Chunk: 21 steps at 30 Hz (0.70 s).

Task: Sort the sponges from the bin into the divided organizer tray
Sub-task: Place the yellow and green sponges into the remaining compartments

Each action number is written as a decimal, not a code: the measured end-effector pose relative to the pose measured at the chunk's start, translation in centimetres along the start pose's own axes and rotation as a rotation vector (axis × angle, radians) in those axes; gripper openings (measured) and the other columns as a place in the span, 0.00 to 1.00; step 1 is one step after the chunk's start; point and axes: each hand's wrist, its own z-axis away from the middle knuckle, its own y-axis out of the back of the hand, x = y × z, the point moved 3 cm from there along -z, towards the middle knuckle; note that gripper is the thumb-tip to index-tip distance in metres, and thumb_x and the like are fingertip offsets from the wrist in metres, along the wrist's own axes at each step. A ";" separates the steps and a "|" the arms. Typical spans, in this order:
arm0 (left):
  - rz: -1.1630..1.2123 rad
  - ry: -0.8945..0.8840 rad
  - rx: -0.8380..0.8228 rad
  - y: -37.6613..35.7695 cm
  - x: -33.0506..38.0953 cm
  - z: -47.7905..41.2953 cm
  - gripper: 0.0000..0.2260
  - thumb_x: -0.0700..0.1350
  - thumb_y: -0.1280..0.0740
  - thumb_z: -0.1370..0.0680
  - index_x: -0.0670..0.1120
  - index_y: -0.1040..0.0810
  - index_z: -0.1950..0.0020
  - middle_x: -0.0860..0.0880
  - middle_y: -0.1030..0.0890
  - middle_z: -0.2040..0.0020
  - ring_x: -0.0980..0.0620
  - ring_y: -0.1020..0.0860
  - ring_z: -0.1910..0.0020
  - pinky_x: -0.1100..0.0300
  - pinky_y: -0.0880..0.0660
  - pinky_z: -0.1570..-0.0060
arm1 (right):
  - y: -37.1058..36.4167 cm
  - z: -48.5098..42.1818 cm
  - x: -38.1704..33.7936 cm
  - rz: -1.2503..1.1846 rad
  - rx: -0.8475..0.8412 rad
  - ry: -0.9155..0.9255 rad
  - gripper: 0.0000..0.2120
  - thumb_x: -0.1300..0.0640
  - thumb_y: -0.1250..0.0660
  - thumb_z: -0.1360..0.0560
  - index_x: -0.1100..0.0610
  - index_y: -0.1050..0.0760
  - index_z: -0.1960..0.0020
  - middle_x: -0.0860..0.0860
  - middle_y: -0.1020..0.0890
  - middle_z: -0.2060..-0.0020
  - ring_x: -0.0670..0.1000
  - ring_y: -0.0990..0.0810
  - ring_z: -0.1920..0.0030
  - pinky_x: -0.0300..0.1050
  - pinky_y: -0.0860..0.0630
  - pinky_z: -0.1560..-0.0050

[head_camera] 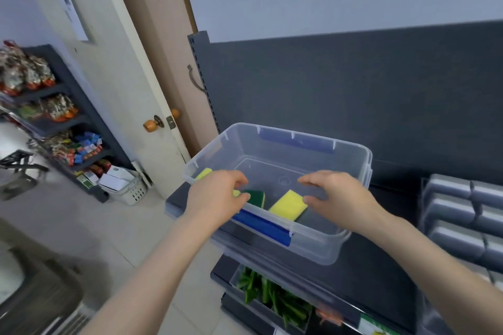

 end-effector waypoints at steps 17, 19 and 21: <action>0.010 -0.090 -0.328 -5.8 -3.4 -10.7 0.19 0.58 0.30 0.28 0.56 0.24 0.39 0.56 0.20 0.43 0.54 0.23 0.45 0.55 0.24 0.47 | -7.5 -7.0 2.4 0.146 -0.283 -0.088 0.20 0.45 0.37 0.26 0.45 0.29 0.35 0.45 0.24 0.37 0.50 0.27 0.37 0.46 0.27 0.42; -0.054 -0.159 -0.463 -7.2 -3.4 -11.6 0.23 0.59 0.29 0.29 0.55 0.26 0.35 0.55 0.22 0.39 0.53 0.24 0.42 0.55 0.25 0.45 | -8.3 -7.3 2.1 0.187 -0.347 -0.121 0.20 0.45 0.37 0.26 0.47 0.28 0.35 0.48 0.23 0.38 0.52 0.27 0.38 0.47 0.27 0.42; -0.117 -0.236 -0.577 -8.3 -2.9 -12.5 0.27 0.59 0.29 0.29 0.54 0.28 0.32 0.54 0.25 0.35 0.51 0.26 0.39 0.56 0.27 0.46 | -9.1 -7.9 1.8 0.235 -0.413 -0.151 0.20 0.47 0.36 0.26 0.50 0.28 0.35 0.51 0.23 0.39 0.54 0.27 0.38 0.48 0.27 0.44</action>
